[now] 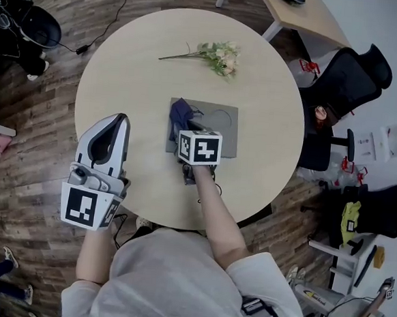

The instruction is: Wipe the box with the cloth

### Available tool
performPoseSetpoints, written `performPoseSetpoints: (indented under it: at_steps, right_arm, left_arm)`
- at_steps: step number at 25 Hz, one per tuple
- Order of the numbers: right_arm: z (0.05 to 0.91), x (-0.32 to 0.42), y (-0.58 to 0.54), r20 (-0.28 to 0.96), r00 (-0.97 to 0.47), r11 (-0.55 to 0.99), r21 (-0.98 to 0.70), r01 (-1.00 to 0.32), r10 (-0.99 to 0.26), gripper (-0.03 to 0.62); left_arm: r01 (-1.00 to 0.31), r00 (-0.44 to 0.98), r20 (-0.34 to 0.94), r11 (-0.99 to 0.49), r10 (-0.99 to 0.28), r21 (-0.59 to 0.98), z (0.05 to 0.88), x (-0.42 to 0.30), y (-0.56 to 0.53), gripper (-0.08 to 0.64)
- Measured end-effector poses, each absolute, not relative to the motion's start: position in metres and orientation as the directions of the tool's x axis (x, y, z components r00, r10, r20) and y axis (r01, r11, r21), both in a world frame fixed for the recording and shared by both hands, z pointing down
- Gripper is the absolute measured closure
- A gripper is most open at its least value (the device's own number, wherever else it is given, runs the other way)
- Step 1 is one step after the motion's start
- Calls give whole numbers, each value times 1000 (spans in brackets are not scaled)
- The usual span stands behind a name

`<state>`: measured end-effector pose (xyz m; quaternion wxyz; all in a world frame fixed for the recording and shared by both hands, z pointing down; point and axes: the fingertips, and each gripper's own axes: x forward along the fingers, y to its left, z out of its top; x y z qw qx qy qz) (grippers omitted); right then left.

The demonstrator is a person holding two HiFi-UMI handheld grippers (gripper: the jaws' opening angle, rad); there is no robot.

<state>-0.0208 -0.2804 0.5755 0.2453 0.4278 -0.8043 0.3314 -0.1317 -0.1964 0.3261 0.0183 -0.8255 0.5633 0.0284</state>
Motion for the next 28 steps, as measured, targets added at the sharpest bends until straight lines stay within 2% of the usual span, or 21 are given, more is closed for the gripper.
performPoseSetpoints:
  at_steps: [3,8,28]
  right_arm:
    - [590,-40,-276,713,-500,451,-283,-846,-492,479]
    - [599,-38,-278,735,-456,492,-192,-849,-502,479]
    - [599,93,-290,737,-296,279,-151,-948,-608,479]
  left_arm:
    - [-936,351,-62,-352,-934,2,327,-137,-194,552]
    - [-942,335,-64,-336,-940,8,329,-144,-192,552]
    - [-906,422,-84,-424,-903,10,323,-98,-205,552]
